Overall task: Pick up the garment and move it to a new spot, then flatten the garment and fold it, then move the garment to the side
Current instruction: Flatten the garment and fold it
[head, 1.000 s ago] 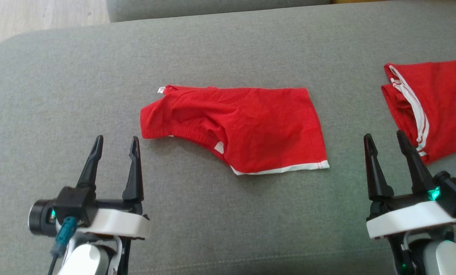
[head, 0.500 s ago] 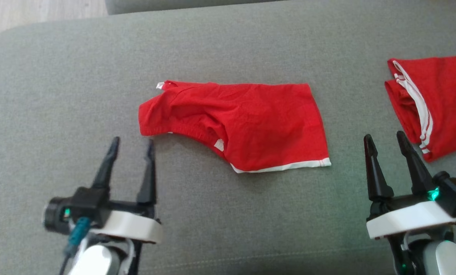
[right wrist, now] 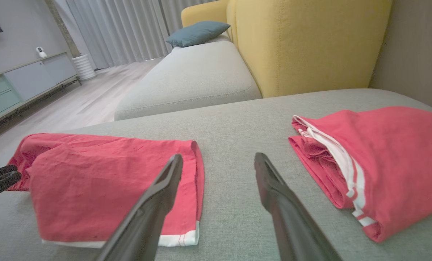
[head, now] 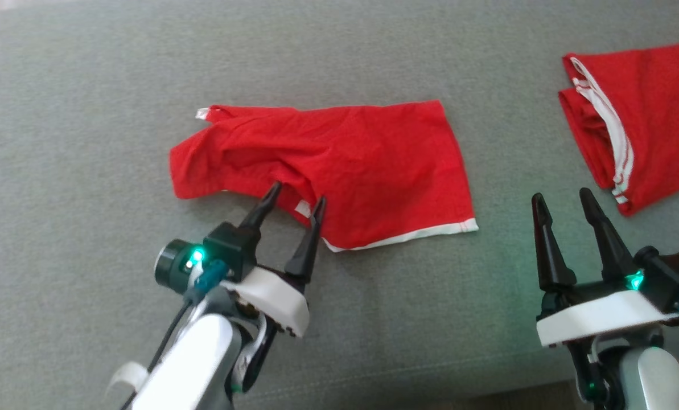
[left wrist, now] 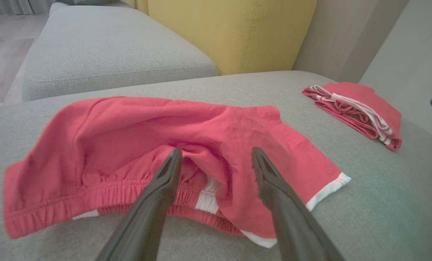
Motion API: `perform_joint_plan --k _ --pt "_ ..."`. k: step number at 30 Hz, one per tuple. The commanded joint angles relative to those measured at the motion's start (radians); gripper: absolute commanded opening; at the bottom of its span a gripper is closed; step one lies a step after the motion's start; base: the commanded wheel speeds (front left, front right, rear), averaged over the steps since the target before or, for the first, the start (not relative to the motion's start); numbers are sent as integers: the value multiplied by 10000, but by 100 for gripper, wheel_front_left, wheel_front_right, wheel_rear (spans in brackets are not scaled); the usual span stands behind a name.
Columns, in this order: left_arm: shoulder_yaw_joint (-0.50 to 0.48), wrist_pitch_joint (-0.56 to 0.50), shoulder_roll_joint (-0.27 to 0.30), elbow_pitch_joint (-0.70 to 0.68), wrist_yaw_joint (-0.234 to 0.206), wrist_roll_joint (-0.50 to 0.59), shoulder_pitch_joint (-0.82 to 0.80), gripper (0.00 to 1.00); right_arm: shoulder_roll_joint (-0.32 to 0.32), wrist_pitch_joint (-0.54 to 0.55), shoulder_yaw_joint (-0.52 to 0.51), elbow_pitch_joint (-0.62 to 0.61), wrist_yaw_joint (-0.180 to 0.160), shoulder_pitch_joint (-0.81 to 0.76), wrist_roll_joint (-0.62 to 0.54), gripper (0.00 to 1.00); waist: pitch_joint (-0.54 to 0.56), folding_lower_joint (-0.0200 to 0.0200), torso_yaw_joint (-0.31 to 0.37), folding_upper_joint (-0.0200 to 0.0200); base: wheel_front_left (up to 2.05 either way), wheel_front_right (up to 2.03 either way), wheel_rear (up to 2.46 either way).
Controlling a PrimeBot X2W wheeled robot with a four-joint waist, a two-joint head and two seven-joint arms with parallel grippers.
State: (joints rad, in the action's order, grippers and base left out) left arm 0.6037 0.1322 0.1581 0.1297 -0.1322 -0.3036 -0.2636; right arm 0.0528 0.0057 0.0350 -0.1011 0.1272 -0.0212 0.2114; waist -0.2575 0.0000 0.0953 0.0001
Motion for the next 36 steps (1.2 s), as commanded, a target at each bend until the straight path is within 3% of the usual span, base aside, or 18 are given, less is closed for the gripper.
perform_joint_plan --k 1,8,9,10,11,20,24,29,36 --pt "-356 -1 13 -7 -38 -59 -566 100 70 -162 264 -235 35 311 91 100 -136 0 193 -1 0 0 0" --pt "-744 -74 -70 1005 -150 -411 -956 96 32 -301 258 -39 35 377 153 100 -239 0 411 -1 0 0 0" --pt "-788 -95 -100 1104 -140 -494 -990 85 28 -311 264 -19 35 388 159 100 -236 0 425 -1 0 0 0" --pt "-880 -94 -124 1280 -153 -604 -1061 38 20 -326 278 9 35 404 171 100 -229 0 445 -1 0 0 0" --pt "-928 -78 -152 1350 -151 -677 -1086 3 17 -330 280 19 35 408 173 100 -225 0 444 -1 0 0 0" --pt "-1095 437 -64 1490 -49 -789 -1279 0 -1 -325 241 16 35 412 192 100 -166 0 353 -1 0 0 0" --pt "-1121 478 213 1070 -264 -611 -1069 0 -8 -322 170 26 35 345 222 100 -18 0 234 -1 0 0 0" --pt "-1221 -216 1014 -232 -611 -410 -442 0 -14 -308 97 7 35 223 275 100 137 0 -44 -1 0 0 0" --pt "-1513 -2092 2448 -2366 -1023 -391 668 0 -19 -218 78 -18 35 154 311 100 182 0 -466 -1 0 0 0"
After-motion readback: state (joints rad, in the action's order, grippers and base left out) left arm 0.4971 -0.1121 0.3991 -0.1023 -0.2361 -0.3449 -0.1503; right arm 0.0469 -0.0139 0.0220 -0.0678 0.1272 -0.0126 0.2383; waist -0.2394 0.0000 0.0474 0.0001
